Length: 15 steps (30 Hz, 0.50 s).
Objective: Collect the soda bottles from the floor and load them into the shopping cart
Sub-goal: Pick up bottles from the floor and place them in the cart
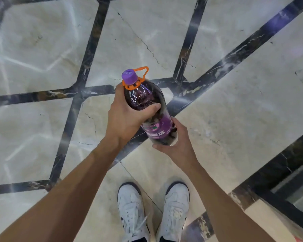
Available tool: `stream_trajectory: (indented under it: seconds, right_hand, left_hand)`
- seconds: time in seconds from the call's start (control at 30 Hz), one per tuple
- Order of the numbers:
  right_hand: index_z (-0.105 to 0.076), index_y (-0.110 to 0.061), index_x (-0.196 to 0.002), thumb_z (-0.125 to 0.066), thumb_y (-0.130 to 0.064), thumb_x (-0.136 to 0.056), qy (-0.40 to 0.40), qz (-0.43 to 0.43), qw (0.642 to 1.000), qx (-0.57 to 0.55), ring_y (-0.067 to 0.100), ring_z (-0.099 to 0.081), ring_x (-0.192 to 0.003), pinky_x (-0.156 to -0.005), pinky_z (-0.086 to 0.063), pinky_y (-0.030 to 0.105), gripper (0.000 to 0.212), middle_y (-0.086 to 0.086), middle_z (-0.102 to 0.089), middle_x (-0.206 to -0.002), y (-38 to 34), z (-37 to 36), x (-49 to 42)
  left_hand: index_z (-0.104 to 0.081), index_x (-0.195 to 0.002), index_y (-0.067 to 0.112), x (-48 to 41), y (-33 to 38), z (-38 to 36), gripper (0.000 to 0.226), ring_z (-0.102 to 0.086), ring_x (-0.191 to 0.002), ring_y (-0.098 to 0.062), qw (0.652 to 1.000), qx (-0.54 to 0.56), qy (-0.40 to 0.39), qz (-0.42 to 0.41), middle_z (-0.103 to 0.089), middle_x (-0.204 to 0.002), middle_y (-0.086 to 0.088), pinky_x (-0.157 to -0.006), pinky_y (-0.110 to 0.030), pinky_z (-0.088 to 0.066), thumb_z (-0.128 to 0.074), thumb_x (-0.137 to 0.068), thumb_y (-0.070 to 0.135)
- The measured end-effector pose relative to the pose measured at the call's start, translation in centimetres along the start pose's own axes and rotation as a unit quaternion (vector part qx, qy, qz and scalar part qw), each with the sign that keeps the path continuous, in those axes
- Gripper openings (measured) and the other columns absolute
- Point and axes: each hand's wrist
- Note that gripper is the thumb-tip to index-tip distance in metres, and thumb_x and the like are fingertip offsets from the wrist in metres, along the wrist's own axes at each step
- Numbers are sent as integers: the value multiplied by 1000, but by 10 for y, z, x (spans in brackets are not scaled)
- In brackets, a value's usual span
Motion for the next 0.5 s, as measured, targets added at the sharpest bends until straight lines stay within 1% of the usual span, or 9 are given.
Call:
stream_trajectory:
  seconds: [0.03, 0.07, 0.1, 0.13, 0.17, 0.27, 0.37, 0.43, 0.5]
  right_hand:
    - [-43, -39, -152, -102, -42, -60, 2, 5, 1000, 4, 7, -50, -138, -107, -54, 35, 109, -8, -48, -150, 1, -6, -11]
    - [-44, -40, -151, -103, -46, -56, 6, 15, 1000, 15, 15, -53, -137, -105, -56, 45, 112, -6, -51, -149, 2, -11, -21]
    - [-45, -43, -147, -103, -48, -52, 14, 28, 999, 33, 17, -56, -135, -103, -57, 48, 111, -6, -54, -146, 4, -14, -30]
    - [-46, -48, -140, -103, -48, -50, 24, 42, 998, 48, 17, -58, -132, -102, -58, 48, 106, -7, -56, -143, 3, -18, -38]
    - [-45, -50, -136, -103, -45, -51, 34, 52, 996, 62, 14, -59, -129, -101, -58, 45, 103, -11, -58, -140, 0, -20, -44]
    - [-43, -47, -136, -102, -38, -56, 45, 65, 993, 86, 8, -59, -121, -99, -57, 33, 100, -21, -56, -127, -9, -21, -49]
    - [-42, -37, -142, -102, -39, -58, 40, 56, 991, 115, 7, -56, -118, -94, -54, 25, 103, -20, -52, -125, -20, -14, -40]
    - [-41, -36, -143, -101, -43, -58, 31, 53, 991, 122, 6, -57, -117, -91, -55, 23, 104, -19, -54, -126, -35, -8, -27]
    - [-44, -38, -139, -99, -48, -58, 28, 57, 990, 125, 6, -59, -114, -88, -58, 23, 98, -18, -58, -124, -56, 3, -6]
  left_hand:
    - [-50, -135, 32, -3, -2, -2, 85, -65, -111, -4, 1000, 9, 9, 3, -66, -120, 17, -99, -41, -56, -92, -62, 47]
    - [-49, -137, 33, -6, -4, -3, 88, -65, -112, -4, 1000, 15, 16, 7, -65, -122, 17, -99, -40, -56, -91, -62, 48]
    - [-48, -139, 34, -9, -5, -5, 89, -64, -113, -4, 999, 20, 22, 12, -64, -123, 18, -99, -40, -56, -91, -62, 49]
    - [-47, -140, 35, -13, -8, -6, 90, -64, -114, -4, 999, 25, 28, 16, -64, -123, 18, -99, -40, -56, -91, -62, 49]
    - [-48, -140, 35, -17, -9, -6, 89, -65, -113, -3, 999, 30, 36, 19, -65, -123, 18, -99, -40, -56, -90, -63, 50]
    - [-52, -136, 34, -28, -5, -3, 86, -67, -110, -4, 998, 37, 47, 35, -68, -120, 17, -98, -40, -57, -91, -61, 51]
    - [-55, -132, 35, -27, 9, 1, 83, -68, -107, -4, 997, 32, 35, 58, -69, -117, 16, -97, -39, -57, -91, -59, 52]
    - [-55, -132, 36, -18, 27, 8, 82, -68, -106, -4, 997, 32, 34, 67, -69, -116, 17, -97, -40, -57, -90, -59, 53]
    - [-53, -133, 36, -3, 56, 17, 84, -67, -106, -4, 997, 27, 31, 68, -68, -117, 18, -97, -39, -58, -89, -60, 55]
Point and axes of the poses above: each hand's wrist, its own x-axis away from the middle knuckle, its own z-axis out of the back of the hand, y = z × x
